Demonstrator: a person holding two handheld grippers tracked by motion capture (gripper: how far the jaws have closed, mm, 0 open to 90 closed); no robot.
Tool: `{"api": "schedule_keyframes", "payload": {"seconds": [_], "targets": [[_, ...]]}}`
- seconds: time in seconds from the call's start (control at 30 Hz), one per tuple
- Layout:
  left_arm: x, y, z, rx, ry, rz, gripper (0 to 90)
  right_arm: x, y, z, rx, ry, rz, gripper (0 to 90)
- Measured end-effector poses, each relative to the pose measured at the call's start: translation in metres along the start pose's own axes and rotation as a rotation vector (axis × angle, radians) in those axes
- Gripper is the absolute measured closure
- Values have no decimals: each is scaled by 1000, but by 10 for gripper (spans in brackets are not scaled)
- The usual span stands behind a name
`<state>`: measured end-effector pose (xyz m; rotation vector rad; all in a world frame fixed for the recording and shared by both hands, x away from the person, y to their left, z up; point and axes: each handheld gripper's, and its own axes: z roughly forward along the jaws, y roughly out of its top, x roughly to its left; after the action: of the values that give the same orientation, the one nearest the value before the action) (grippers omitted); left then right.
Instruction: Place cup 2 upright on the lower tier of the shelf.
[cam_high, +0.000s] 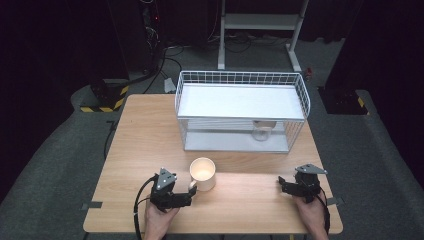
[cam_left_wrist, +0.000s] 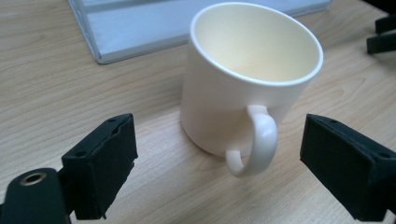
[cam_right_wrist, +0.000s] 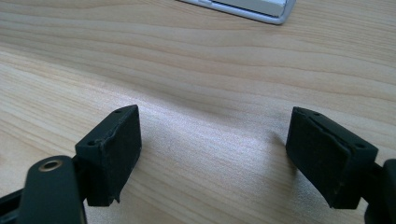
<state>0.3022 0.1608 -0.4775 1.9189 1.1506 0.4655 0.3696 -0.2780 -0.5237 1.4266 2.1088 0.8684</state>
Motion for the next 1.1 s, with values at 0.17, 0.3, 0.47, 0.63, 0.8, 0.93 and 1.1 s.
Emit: {"api": "schedule_keyframes", "payload": {"seconds": [0.17, 0.3, 0.47, 0.63, 0.8, 0.93, 1.1], "targets": [[-3, 4, 8, 17, -19, 9, 91, 0, 0, 0, -3, -1, 1, 183], [-6, 9, 13, 15, -25, 15, 77, 0, 0, 0, -3, -1, 1, 183], [-11, 15, 23, 24, -30, 30, 62, 0, 0, 0, -3, 0, -1, 183], [-14, 17, 28, 30, -22, 39, 57, 0, 0, 0, -4, 0, -1, 183], [-13, 17, 32, 30, -17, 23, 48, 0, 0, 0, -4, -1, -1, 183], [-11, 19, 35, 25, -9, 19, 41, 0, 0, 0, -3, 0, -1, 183], [-13, 20, 40, 30, -3, 19, 33, 0, 0, 0, -3, 0, -1, 183]]}}
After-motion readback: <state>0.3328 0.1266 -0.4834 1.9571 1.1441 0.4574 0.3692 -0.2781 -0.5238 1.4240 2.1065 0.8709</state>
